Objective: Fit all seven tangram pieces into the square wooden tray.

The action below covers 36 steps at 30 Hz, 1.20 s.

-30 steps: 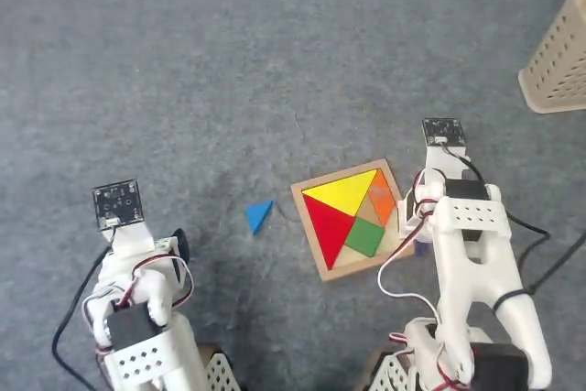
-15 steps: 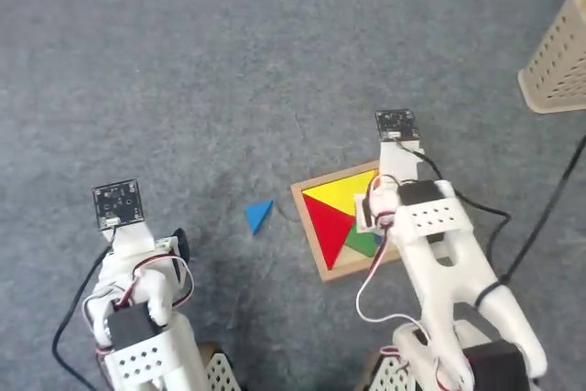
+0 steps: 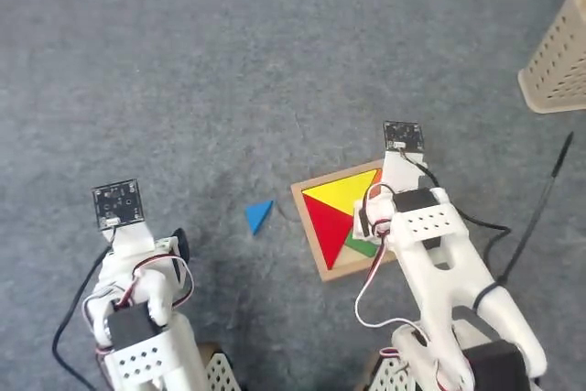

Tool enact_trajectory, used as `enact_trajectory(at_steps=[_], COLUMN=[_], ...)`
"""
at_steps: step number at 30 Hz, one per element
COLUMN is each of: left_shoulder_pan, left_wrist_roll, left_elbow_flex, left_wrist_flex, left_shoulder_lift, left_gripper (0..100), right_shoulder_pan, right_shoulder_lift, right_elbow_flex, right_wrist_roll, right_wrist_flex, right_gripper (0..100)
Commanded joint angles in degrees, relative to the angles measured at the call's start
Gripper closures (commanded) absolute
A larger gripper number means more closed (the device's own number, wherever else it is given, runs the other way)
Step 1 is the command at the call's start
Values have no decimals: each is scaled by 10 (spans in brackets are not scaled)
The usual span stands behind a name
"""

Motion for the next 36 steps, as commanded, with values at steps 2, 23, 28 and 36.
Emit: enact_trajectory(at_steps=[2,23,28,36], left_shoulder_pan=[-3,-3,-3,-3], left_wrist_roll=[-4,-4,-4,-4], left_elbow_flex=[-7,-7,-7,-7], left_wrist_flex=[2,2,2,2], left_shoulder_lift=[-11,-11,-11,-11], left_gripper=[784,784,784,784], right_shoulder_pan=[37,69,68,66], right_shoulder_lift=[-35,-194,-195,-193], right_elbow_flex=[-4,101,135,142], right_wrist_roll=[17,90,193,196], right_wrist_flex=[-6,-124,-214,-226], right_gripper=[789,790,790,790])
